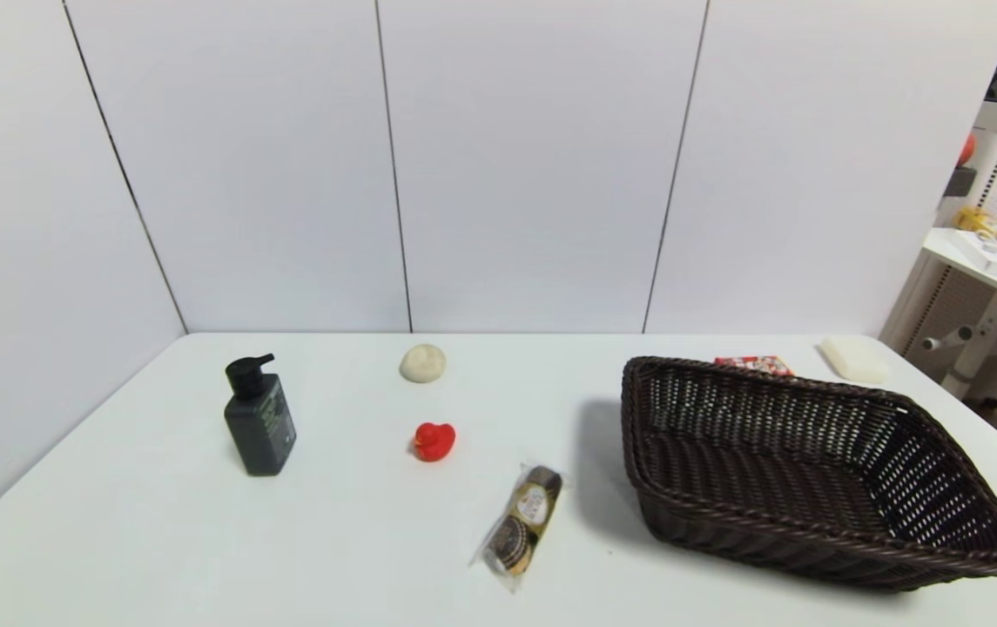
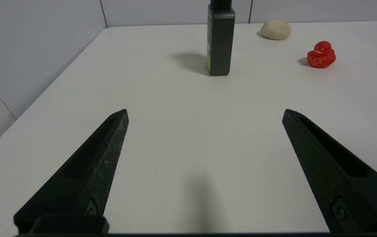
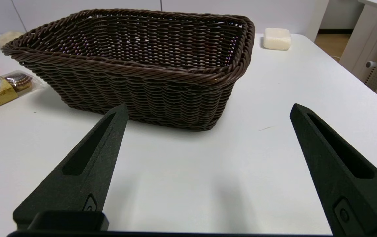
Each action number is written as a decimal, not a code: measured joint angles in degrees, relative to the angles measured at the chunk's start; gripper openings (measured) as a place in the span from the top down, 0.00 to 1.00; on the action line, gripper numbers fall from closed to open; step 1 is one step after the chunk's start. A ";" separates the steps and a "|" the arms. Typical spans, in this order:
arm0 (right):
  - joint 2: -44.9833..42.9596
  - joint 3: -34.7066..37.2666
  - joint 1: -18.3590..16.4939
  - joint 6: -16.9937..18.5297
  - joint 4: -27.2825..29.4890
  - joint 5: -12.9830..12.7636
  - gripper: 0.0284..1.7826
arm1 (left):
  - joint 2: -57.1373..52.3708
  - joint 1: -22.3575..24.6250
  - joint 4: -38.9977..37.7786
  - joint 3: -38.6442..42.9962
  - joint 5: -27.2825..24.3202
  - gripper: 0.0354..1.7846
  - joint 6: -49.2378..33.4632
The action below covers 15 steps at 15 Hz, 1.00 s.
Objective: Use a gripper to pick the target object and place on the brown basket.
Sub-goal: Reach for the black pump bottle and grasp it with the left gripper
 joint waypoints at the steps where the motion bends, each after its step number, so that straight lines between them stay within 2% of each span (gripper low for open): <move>1: 0.00 0.00 0.00 0.00 0.00 -0.02 0.05 | 0.00 0.00 0.00 0.00 0.02 0.06 0.00; 11: 0.00 0.05 0.00 0.00 0.02 0.00 0.05 | 0.18 0.11 0.04 -0.07 0.07 0.06 -0.22; 15: 0.00 0.02 0.00 0.02 0.00 -0.02 0.05 | 7.88 0.11 -0.56 -3.47 -0.26 0.06 -0.24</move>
